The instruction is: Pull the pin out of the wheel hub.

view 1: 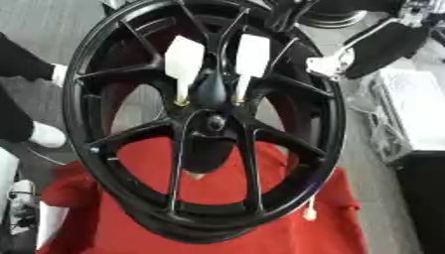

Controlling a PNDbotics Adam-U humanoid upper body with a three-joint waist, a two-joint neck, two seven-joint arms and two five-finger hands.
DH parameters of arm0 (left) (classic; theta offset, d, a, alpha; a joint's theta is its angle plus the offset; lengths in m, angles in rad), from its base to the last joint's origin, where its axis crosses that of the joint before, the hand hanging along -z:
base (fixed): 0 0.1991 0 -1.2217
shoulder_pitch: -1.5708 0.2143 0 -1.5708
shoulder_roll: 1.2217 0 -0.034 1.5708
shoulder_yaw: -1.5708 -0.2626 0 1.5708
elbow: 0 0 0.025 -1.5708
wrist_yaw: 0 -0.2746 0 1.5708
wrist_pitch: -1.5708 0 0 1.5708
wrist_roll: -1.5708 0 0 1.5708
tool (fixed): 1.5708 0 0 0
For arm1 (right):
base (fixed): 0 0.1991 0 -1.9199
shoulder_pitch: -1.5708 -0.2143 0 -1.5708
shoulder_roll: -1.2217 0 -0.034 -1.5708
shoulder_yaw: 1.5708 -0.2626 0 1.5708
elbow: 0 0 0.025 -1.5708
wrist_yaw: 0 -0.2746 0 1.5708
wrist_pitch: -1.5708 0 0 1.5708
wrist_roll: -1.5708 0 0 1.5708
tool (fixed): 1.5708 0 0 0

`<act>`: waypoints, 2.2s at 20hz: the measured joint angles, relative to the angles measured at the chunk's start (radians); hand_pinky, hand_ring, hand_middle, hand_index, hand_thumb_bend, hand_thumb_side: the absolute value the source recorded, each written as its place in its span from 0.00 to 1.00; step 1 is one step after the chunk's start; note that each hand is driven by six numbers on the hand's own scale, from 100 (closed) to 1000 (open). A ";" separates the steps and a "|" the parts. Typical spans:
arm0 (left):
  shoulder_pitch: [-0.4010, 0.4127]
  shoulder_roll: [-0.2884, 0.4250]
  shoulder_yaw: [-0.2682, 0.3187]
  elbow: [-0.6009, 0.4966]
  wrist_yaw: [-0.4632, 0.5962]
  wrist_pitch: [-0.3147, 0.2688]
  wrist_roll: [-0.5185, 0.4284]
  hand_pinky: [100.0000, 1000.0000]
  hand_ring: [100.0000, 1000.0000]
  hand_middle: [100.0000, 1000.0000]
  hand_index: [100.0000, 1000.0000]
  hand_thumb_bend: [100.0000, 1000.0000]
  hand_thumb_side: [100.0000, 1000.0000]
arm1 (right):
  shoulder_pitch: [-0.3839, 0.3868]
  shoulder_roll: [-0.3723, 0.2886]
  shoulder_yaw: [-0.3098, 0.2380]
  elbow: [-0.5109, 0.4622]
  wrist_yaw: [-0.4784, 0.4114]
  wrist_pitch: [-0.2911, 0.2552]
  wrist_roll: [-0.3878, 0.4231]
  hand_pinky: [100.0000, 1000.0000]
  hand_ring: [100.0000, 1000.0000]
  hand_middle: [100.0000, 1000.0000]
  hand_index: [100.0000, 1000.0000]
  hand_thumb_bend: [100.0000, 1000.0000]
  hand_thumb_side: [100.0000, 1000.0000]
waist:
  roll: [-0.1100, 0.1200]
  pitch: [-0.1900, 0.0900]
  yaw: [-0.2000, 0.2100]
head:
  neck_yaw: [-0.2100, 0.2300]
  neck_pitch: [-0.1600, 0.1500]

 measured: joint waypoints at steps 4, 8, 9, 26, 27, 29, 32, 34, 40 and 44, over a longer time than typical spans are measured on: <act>-0.001 0.000 0.004 0.000 0.003 0.001 0.001 0.62 0.85 0.78 0.84 0.11 0.81 | -0.009 0.015 0.000 0.034 0.018 -0.002 0.006 0.85 0.72 0.68 0.81 0.00 0.34 | 0.000 0.000 0.007 | -0.006 0.000; -0.008 0.000 0.004 0.000 0.006 0.002 0.002 0.62 0.85 0.78 0.84 0.11 0.82 | -0.014 0.027 0.000 0.055 0.018 0.019 0.002 0.86 0.69 0.64 0.79 0.13 0.21 | 0.000 0.000 0.013 | -0.010 0.000; -0.008 -0.001 0.004 0.001 0.007 0.002 0.002 0.62 0.85 0.78 0.84 0.11 0.82 | -0.014 0.029 -0.001 0.057 0.017 0.027 -0.006 0.86 0.68 0.63 0.78 0.16 0.25 | 0.000 0.000 0.015 | -0.012 0.000; -0.027 -0.011 -0.003 0.022 0.008 0.007 -0.004 0.62 0.86 0.78 0.83 0.11 0.83 | -0.028 0.057 -0.008 0.041 0.042 0.093 -0.138 0.91 0.66 0.56 0.77 0.32 0.38 | 0.002 0.001 0.041 | -0.040 0.000; -0.027 -0.012 -0.004 0.024 0.008 0.008 -0.004 0.62 0.85 0.77 0.83 0.11 0.83 | -0.028 0.061 -0.006 0.041 0.044 0.094 -0.137 0.91 0.66 0.56 0.77 0.32 0.38 | 0.002 0.001 0.042 | -0.041 0.000; -0.028 -0.018 -0.003 0.025 0.008 0.007 -0.004 0.62 0.85 0.77 0.83 0.11 0.83 | -0.027 0.064 -0.006 0.041 0.045 0.097 -0.134 0.91 0.66 0.56 0.76 0.31 0.38 | 0.002 0.001 0.045 | -0.041 0.000; -0.031 -0.019 -0.003 0.025 0.008 0.007 -0.003 0.62 0.85 0.77 0.83 0.11 0.83 | -0.026 0.071 -0.002 0.045 0.052 0.100 -0.127 0.91 0.66 0.57 0.76 0.31 0.38 | 0.002 0.002 0.049 | -0.047 0.000; -0.034 -0.019 -0.003 0.025 0.009 0.007 -0.003 0.62 0.85 0.77 0.83 0.11 0.83 | -0.026 0.078 0.000 0.049 0.055 0.099 -0.122 0.91 0.66 0.57 0.76 0.31 0.38 | 0.002 0.002 0.052 | -0.051 0.000; -0.038 -0.026 -0.003 0.025 0.012 0.008 -0.002 0.62 0.85 0.77 0.83 0.11 0.83 | -0.021 0.088 0.006 0.067 0.078 0.091 -0.111 0.91 0.67 0.57 0.77 0.32 0.39 | 0.002 0.005 0.062 | -0.063 0.000; -0.041 -0.028 -0.003 0.024 0.015 0.008 -0.002 0.62 0.85 0.77 0.82 0.11 0.83 | -0.012 0.092 0.009 0.083 0.097 0.085 -0.106 0.91 0.68 0.58 0.77 0.33 0.39 | 0.002 0.010 0.069 | -0.074 -0.002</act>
